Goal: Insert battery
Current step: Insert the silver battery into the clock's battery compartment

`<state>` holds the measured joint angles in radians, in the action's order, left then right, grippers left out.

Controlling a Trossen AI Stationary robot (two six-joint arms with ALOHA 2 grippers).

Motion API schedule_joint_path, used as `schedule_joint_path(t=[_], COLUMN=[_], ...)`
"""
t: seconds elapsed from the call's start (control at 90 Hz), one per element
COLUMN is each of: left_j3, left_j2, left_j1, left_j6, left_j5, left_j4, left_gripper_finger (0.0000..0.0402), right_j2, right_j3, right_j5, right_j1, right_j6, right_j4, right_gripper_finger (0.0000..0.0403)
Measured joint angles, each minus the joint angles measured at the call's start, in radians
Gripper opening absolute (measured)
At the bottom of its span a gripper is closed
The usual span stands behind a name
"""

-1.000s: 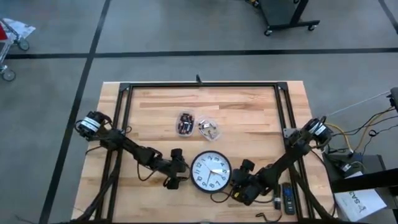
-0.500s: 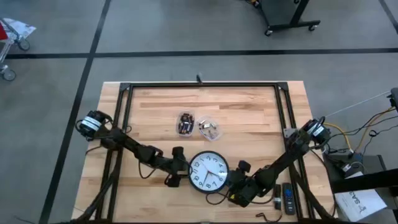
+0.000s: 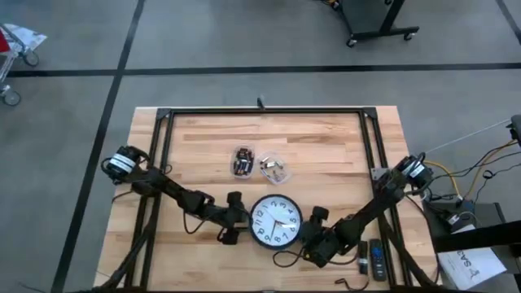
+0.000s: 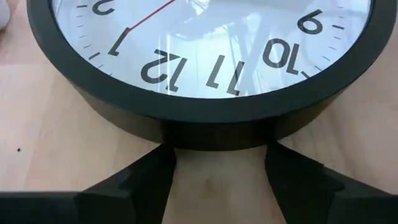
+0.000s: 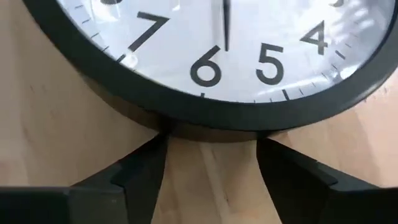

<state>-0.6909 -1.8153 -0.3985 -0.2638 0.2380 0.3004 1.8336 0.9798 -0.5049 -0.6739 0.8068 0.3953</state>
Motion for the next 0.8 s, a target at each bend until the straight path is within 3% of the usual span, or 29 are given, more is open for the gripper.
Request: schedule_joint_path(t=[0.233,0.8], left_j3=[-0.001,0.001], left_j2=[0.022,0.085], left_j1=[0.0,-0.028], left_j6=[-0.016,-0.111], left_j5=[-0.015,-0.064], left_j4=[0.0,-0.046], left_gripper_finger=[0.0235,0.0225], right_j2=[-0.001,0.002], right_j3=[0.008,0.022], right_j5=[-0.035,-0.176], right_j1=[0.008,0.008], right_j6=[-0.087,-0.044], right_j4=[0.025,0.047], right_gripper_finger=[0.0253,0.0252])
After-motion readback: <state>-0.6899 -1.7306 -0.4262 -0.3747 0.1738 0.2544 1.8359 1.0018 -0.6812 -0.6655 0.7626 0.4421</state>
